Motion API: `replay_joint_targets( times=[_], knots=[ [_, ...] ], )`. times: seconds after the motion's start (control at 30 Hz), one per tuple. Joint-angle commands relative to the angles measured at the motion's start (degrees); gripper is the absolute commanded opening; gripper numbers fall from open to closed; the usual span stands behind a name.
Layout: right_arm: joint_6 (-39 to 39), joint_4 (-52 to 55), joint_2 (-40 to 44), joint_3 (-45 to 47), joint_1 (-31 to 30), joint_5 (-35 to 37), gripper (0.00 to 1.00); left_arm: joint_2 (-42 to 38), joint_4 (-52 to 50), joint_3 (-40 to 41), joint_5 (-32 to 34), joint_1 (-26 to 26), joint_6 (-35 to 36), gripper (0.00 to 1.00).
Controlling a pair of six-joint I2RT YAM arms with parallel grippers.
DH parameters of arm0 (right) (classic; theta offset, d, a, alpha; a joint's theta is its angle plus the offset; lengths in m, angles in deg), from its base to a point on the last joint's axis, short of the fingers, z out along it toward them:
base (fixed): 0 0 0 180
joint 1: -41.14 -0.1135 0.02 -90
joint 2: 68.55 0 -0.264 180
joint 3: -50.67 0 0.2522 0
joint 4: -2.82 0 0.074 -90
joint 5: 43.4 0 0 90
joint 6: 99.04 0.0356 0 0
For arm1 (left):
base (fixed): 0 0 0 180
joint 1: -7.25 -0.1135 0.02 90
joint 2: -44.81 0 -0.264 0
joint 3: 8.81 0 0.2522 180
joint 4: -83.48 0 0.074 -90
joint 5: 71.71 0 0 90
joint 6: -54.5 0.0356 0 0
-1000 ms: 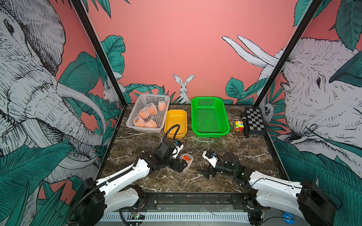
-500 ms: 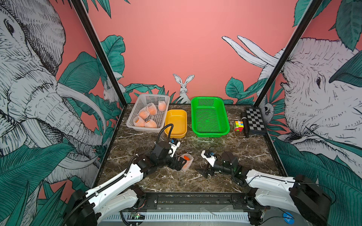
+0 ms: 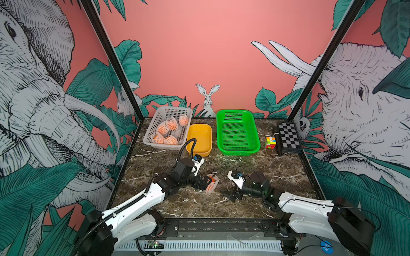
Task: Remove foam nets from oranges
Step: Remove the foam net from the orange.
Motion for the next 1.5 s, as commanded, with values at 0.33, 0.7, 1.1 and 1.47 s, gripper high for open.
replay_joint_targets(
  times=[0.33,0.7,1.1,1.47],
  knots=[
    [2.5,-2.5,-5.0,-6.5,-0.4,-2.5,0.99,-2.9,6.1,3.0,-4.6,-5.8,-7.4,0.96],
    [19.9,13.2,-9.6,-16.5,-0.4,3.1,0.99,-2.6,4.6,5.3,-5.0,-8.6,-11.9,0.96],
    [32.8,29.5,-10.7,-23.0,-0.5,3.1,0.99,-1.9,3.6,5.9,-5.9,-11.7,-10.8,0.96],
    [31.3,25.7,-14.6,-25.1,-4.9,3.8,0.99,-1.7,5.2,7.9,-6.9,-12.3,-11.3,0.96]
  ],
)
